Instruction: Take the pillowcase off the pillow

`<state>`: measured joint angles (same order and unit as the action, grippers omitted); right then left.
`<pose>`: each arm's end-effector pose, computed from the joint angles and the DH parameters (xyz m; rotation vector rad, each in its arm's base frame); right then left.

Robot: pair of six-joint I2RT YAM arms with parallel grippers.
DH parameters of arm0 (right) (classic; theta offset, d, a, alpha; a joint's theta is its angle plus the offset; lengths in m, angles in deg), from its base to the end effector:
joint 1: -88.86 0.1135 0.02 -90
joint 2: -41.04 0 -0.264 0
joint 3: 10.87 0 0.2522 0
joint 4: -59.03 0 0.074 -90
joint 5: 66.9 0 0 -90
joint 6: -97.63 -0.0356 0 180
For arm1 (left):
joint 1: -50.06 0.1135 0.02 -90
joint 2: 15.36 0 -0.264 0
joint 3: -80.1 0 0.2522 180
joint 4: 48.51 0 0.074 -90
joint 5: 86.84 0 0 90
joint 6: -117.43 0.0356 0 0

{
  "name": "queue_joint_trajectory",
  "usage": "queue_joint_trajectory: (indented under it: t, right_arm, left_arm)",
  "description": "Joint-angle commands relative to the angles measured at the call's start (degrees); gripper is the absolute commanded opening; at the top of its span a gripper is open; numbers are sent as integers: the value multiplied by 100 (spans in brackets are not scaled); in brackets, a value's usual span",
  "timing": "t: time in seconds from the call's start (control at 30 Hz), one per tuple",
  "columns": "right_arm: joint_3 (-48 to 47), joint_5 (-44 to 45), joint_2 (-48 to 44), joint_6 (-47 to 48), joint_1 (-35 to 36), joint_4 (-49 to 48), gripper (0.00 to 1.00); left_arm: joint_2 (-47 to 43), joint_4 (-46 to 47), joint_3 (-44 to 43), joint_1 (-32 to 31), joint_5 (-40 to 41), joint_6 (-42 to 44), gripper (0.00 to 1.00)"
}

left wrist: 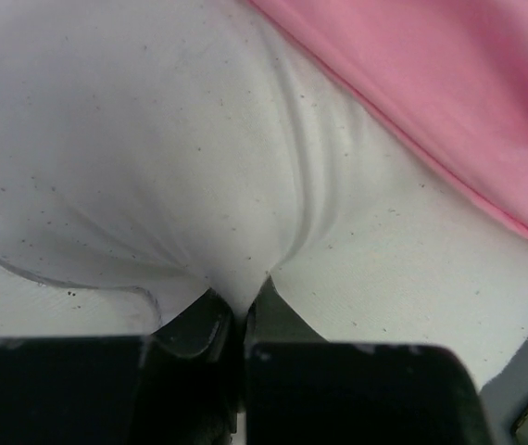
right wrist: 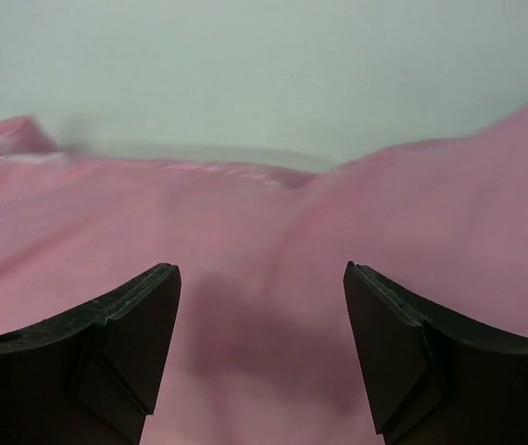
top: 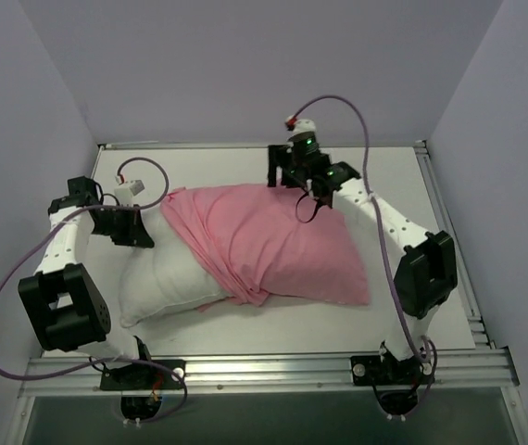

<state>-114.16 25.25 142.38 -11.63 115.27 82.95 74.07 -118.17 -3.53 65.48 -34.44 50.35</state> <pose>0.3818 0.1881 0.3399 -0.0987 1.9834 0.4857 0.2891 0.0572 0.2531 0.2827 2.5868 -0.7270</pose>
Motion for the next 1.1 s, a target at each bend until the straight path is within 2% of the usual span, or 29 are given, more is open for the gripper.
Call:
queue_joint_trajectory:
  t: [0.0,0.07,0.2,0.47,0.6,0.67,0.7,0.73,0.8,0.9,1.07]
  right_arm:
    - [-459,750,-562,625,1416,-197,72]
    - [-398,1067,-580,766,2153,-320,72]
    - [-248,1051,-388,837,2920,-724,72]
    - [-1354,690,913,697,3291,-576,74]
    - [-1892,857,1405,609,3282,-251,70]
    - [-1892,1015,1511,582,3274,-251,62]
    - [-1901,1102,1538,547,3274,-198,54]
    - [-1892,1268,1581,442,3248,-163,31]
    - [-1831,1497,1591,206,3125,-49,0]
    - [-1542,1683,1503,-76,2651,-162,0]
    - [-1461,1342,1458,-735,1719,-383,0]
  left_arm:
    - [-443,369,87,-57,-150,-102,2]
    - [-697,492,87,-48,-238,-199,2]
    - [-1146,668,113,-39,-546,-463,2]
    - [-1639,721,166,-101,-643,-560,2]
    - [-1683,694,140,-118,-634,-569,2]
    - [-1709,677,70,-118,-625,-604,2]
    - [-1718,659,43,-118,-625,-604,2]
    - [-1727,607,0,-118,-625,-587,2]
    - [-1753,449,-132,-118,-625,-517,2]
    - [-1832,20,-308,-109,-888,-114,2]
    - [-2078,-851,-431,-249,-1196,888,2]
